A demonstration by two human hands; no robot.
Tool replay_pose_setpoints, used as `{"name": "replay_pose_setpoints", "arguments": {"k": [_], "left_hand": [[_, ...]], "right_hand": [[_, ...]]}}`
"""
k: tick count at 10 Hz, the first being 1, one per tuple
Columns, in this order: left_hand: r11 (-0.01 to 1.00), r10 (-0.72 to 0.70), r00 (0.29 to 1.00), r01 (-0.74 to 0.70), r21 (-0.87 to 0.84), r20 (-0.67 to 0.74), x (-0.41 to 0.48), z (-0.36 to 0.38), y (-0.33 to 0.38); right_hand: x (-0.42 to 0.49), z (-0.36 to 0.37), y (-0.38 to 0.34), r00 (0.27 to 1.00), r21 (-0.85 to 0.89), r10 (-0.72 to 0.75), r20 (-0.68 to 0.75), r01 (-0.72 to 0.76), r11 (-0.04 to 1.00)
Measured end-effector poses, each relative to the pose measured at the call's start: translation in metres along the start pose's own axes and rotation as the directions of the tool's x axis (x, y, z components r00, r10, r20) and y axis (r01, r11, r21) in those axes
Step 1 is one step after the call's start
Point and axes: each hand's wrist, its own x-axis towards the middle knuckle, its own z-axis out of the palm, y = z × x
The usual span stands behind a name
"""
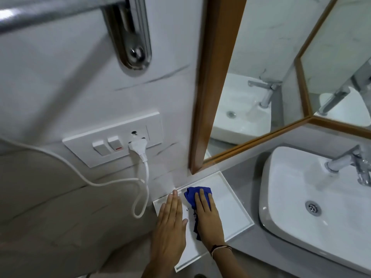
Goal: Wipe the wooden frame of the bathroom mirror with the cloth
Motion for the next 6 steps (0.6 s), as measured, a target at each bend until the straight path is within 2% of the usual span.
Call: {"name": "replay_pose_setpoints", "arguments": {"k": [2, 3, 4, 5, 6], "left_hand": [[0.998, 0.035, 0.983, -0.043, 0.042, 0.18, -0.007, 0.037, -0.012], [0.999, 0.023, 0.98, -0.028, 0.023, 0.198, -0.009, 0.046, -0.011], [0.998, 0.049, 0.958, -0.056, 0.017, 0.282, -0.005, 0.053, -0.016], [0.999, 0.043, 0.947, -0.046, 0.003, 0.319, -0.006, 0.049, -0.016], [0.999, 0.03, 0.989, -0.027, -0.027, 0.146, 0.003, 0.044, -0.016]], "right_hand": [[-0.014, 0.045, 0.025, 0.992, 0.05, 0.062, 0.11, -0.068, 0.996], [-0.011, 0.046, 0.027, 0.996, 0.077, 0.055, 0.067, -0.06, 0.995], [-0.027, 0.048, 0.021, 0.992, -0.071, 0.03, 0.126, -0.022, 0.997], [-0.038, 0.042, 0.015, 0.993, -0.121, 0.022, 0.115, -0.008, 0.993], [-0.041, 0.021, 0.0, 0.989, -0.097, -0.023, 0.144, 0.037, 0.995]]}}
